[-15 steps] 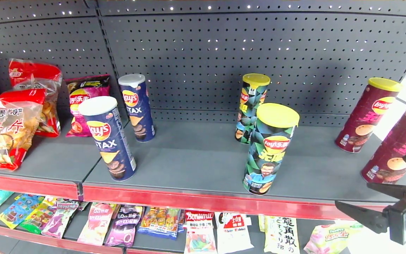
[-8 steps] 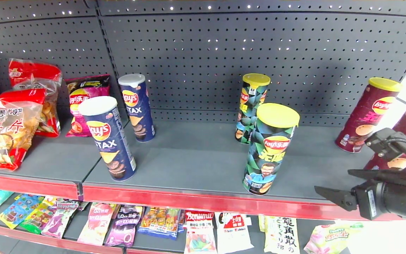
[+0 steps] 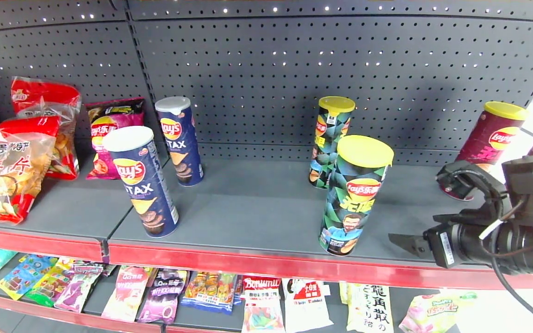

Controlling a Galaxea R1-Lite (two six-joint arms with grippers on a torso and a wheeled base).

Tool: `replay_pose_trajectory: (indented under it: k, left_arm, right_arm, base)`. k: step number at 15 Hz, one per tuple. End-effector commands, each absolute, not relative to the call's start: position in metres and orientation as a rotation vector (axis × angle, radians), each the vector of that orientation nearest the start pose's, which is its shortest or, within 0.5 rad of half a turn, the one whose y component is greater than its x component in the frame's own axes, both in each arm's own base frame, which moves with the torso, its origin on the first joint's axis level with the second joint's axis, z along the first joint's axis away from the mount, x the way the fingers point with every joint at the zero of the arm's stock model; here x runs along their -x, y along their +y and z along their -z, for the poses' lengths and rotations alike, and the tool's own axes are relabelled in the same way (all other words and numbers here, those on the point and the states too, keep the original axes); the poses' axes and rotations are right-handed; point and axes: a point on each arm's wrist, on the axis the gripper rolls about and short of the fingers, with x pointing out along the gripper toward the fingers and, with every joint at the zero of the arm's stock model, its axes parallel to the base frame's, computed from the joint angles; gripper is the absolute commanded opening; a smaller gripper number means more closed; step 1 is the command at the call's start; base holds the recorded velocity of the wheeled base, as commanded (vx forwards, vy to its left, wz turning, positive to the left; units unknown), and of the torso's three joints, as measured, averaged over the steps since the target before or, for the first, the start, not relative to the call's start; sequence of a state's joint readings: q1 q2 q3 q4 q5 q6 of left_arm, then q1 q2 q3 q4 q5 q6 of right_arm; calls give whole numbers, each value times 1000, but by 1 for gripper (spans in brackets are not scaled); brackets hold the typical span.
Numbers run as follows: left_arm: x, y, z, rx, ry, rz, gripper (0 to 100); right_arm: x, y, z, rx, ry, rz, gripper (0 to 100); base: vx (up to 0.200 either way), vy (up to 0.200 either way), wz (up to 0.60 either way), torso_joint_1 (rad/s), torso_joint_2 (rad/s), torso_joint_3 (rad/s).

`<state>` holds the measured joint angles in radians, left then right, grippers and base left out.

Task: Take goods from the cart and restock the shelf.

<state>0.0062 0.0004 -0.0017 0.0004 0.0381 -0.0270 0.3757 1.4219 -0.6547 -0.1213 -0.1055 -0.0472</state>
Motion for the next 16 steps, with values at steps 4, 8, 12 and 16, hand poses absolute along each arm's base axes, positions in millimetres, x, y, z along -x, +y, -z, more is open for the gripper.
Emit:
replay_pose_trajectory:
  k: [4,8,12,16]
  left_arm:
    - [23,1,-76,28,-2,-46,100]
    - [23,1,-76,28,-1,-44,100]
    - [23,1,-76,29,-2,-44,100]
    - [23,1,-76,29,-1,-44,100]
  right_arm:
    - [-224,90,-156,230,647,-239,100]
    - [-234,102,-157,237,638,-265,100]
    - [-237,106,-153,243,651,-272,100]
    - [-242,108,-153,244,650,-275,100]
  base:
    - [0,0,0,0,0,0]
    - [0,0,0,0,0,0]
    - [0,0,0,0,0,0]
    - [0,0,0,0,0,0]
